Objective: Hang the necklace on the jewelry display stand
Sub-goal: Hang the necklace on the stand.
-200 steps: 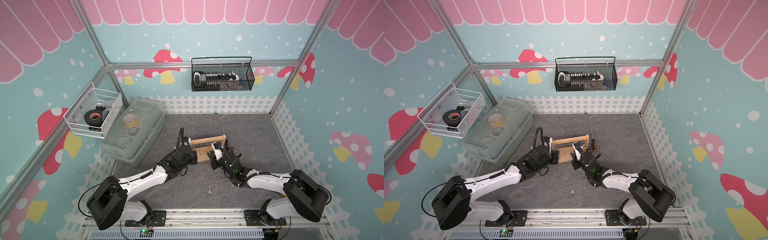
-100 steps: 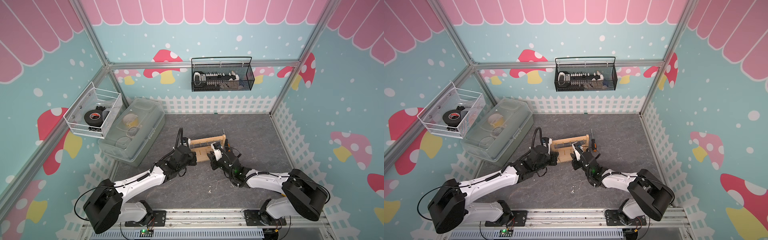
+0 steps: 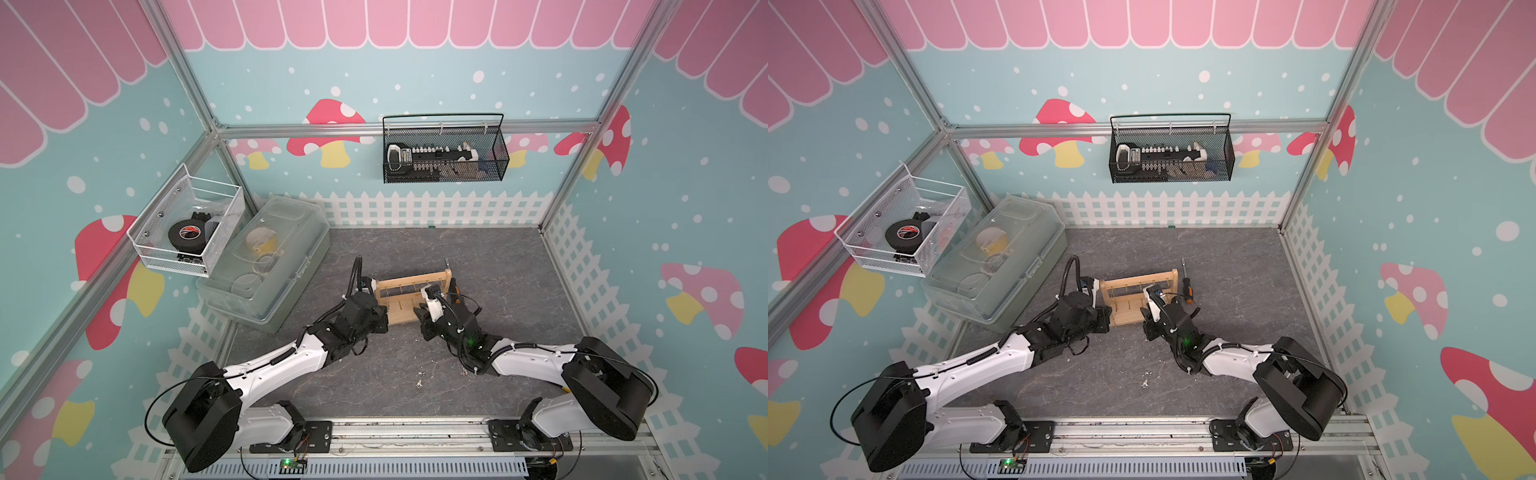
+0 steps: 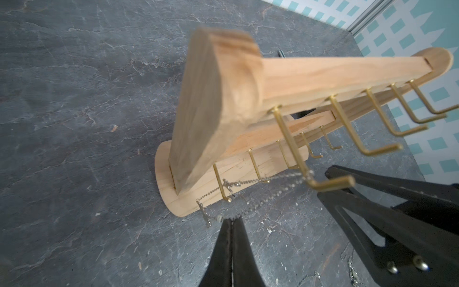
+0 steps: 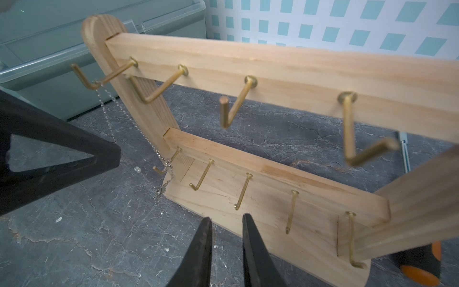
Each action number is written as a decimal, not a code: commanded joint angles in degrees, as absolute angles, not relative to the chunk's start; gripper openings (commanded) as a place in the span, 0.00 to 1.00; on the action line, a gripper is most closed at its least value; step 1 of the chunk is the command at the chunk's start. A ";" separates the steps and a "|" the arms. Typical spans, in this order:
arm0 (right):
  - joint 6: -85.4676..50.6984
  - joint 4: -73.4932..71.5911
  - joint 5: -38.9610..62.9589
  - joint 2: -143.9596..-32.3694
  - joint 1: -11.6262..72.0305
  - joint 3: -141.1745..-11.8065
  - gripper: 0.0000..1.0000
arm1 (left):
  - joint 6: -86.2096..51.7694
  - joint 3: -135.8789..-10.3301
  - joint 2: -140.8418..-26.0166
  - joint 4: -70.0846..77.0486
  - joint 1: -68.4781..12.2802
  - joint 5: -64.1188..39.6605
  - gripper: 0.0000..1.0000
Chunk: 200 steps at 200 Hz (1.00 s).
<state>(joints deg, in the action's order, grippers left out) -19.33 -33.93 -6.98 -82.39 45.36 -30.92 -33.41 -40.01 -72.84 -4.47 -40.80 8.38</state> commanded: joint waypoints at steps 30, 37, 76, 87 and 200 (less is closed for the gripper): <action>-19.95 -35.09 -6.77 -83.16 45.17 -32.12 0.23 | -31.30 -40.15 -73.08 -3.83 -39.14 9.21 0.00; -19.89 -35.15 -6.70 -83.23 45.17 -32.22 0.23 | -31.16 -40.27 -73.31 -3.57 -39.03 9.21 0.00; -19.89 -35.13 -6.77 -83.15 45.13 -32.13 0.23 | -30.94 -40.91 -74.98 -1.42 -38.26 8.59 0.00; -19.89 -35.08 -6.76 -83.15 45.18 -32.15 0.23 | -30.94 -41.30 -75.63 -0.99 -38.23 8.06 0.00; -19.86 -35.16 -6.80 -82.90 45.18 -31.85 0.23 | -32.06 -41.98 -77.87 0.35 -38.23 6.95 0.04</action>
<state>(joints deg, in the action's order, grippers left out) -19.33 -33.91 -6.79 -82.56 45.36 -30.94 -32.14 -40.53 -77.30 -0.43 -38.52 7.29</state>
